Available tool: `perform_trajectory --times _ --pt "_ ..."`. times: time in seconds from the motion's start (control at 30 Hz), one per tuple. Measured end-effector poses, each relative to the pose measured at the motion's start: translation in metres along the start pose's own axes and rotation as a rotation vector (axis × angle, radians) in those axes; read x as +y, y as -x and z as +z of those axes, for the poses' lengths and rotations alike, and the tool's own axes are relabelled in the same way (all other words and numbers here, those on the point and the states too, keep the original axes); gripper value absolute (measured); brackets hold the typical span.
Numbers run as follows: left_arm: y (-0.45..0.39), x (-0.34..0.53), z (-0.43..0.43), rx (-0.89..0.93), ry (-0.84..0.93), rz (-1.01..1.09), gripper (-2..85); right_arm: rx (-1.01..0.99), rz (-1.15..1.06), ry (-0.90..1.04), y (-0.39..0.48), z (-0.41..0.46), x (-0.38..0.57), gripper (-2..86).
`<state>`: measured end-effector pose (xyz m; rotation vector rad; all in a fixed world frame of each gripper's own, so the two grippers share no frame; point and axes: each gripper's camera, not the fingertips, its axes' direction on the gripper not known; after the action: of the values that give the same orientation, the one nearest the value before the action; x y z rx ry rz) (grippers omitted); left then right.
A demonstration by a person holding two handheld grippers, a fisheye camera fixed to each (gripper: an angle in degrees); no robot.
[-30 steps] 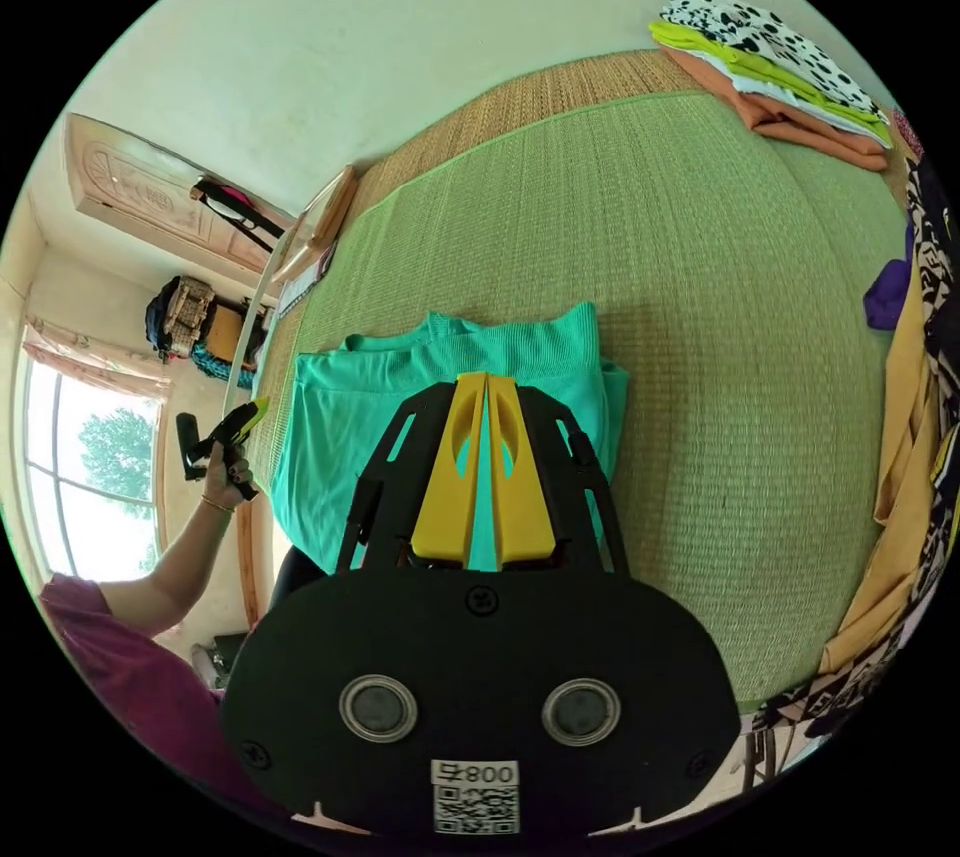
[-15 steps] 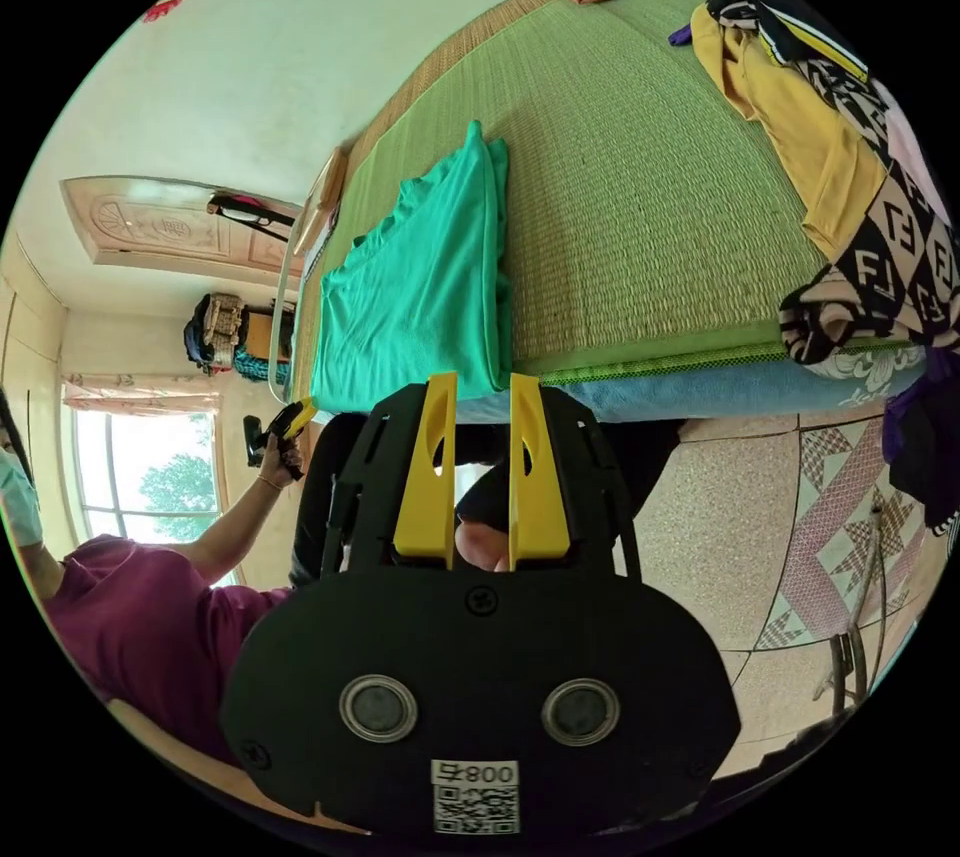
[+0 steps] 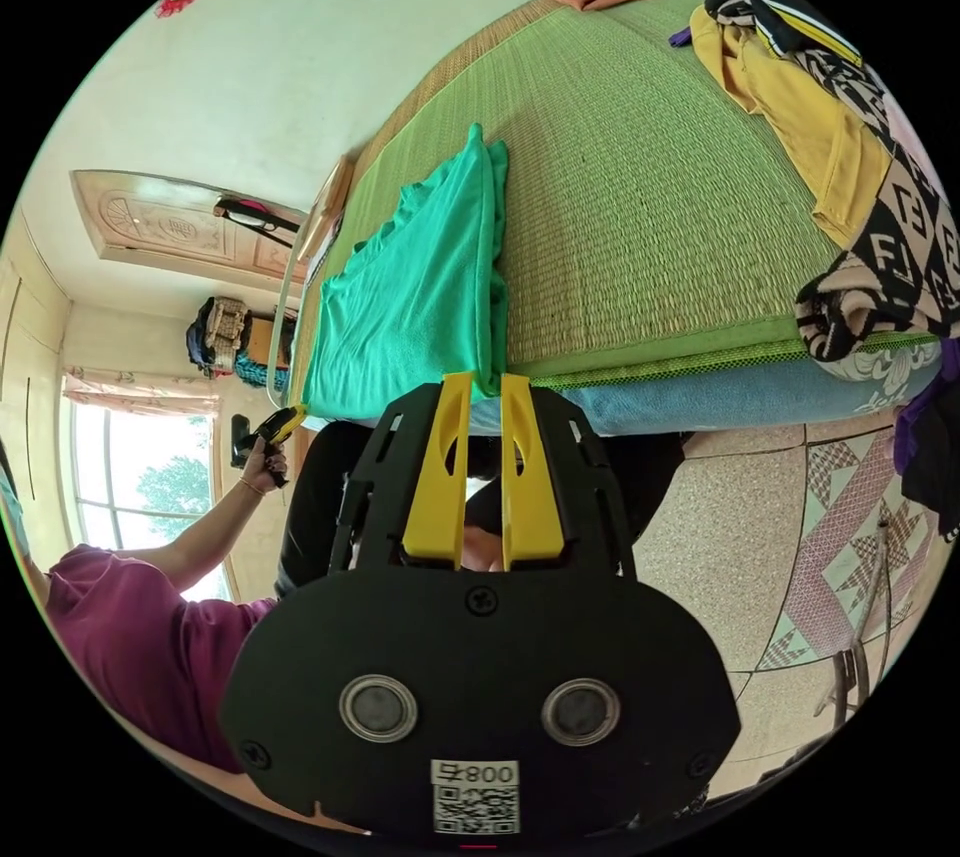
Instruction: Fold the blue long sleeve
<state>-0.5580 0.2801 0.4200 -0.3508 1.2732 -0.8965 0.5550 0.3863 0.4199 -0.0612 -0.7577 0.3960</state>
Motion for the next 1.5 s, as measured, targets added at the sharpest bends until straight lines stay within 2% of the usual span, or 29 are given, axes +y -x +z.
perform_trajectory --times 0.27,0.6,0.77,0.87,1.03,1.17,1.27,1.33,1.5 --pt "-0.009 0.022 0.017 -0.017 -0.034 0.017 1.6 -0.037 -0.013 0.025 -0.008 -0.012 0.017 1.3" --pt "-0.016 0.063 0.078 0.007 -0.040 -0.071 1.9 -0.152 0.031 -0.021 -0.019 -0.030 0.052 0.7" --pt "-0.031 0.089 0.095 -0.056 -0.084 -0.082 2.3 -0.183 0.019 -0.046 -0.015 -0.040 0.059 0.7" --pt "-0.075 0.104 0.119 -0.035 -0.066 0.091 3.1 -0.196 0.006 -0.057 -0.010 -0.046 0.060 0.8" --pt "-0.214 0.142 0.220 0.044 0.149 0.557 5.9 -0.203 -0.022 -0.058 -0.002 -0.055 0.059 0.7" --pt "-0.312 0.180 0.292 0.059 0.248 0.861 7.3 -0.207 -0.046 -0.056 0.005 -0.061 0.056 0.7" --pt "-0.380 0.214 0.345 -0.012 0.283 1.084 8.9 -0.214 -0.062 -0.052 0.008 -0.063 0.053 0.7" --pt "-0.419 0.239 0.384 -0.122 0.288 1.217 9.9 -0.215 -0.070 -0.046 0.010 -0.065 0.051 0.7" --pt "-0.463 0.283 0.451 -0.337 0.295 1.406 9.6 -0.221 -0.091 -0.042 0.011 -0.069 0.045 0.7"
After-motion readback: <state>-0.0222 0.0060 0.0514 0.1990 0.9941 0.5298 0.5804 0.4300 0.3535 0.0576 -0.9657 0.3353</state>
